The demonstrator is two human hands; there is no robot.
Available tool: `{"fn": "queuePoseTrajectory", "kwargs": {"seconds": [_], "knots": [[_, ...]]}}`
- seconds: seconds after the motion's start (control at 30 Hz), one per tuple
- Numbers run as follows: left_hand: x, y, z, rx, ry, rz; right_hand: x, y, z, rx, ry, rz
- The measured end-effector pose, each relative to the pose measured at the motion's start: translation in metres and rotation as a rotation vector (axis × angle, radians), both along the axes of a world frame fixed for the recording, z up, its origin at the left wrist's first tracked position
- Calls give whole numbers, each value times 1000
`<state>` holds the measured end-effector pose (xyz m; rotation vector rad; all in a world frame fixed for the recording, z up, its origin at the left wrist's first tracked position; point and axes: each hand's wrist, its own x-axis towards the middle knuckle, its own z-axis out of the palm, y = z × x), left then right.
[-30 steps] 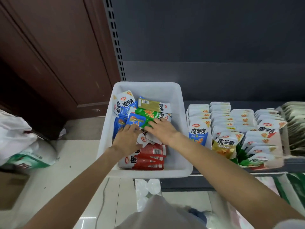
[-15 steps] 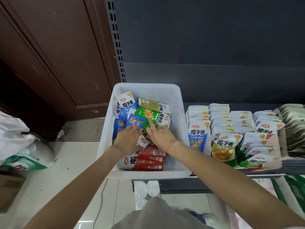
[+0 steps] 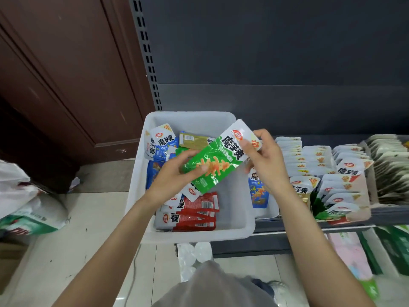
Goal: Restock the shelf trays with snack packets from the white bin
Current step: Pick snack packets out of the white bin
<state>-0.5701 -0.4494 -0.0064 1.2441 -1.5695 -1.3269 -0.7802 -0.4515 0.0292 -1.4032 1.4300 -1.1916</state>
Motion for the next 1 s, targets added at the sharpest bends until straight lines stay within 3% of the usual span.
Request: {"fn": "queuePoseTrajectory", "kwargs": {"seconds": [0.2,0.33,0.47,0.6,0.83,1.0], "knots": [[-58,19,32,-145,15,-73,-43,47,18,46,-419,-173],[-115,33,31,-294,-89,-237,-92,92,19,-27,-445,-263],[-171,44,17,-429,-150,-381,-164,147,15,-160,-458,-535],[-216,44,-11,-664,-438,-333,-228,182,10,-156,-374,-625],[-268,35,-33,-746,-643,-216,-254,159,-7,-15,-230,-256],[-273,29,-30,-688,-695,-173,-256,123,-31,16,-21,-30]]}}
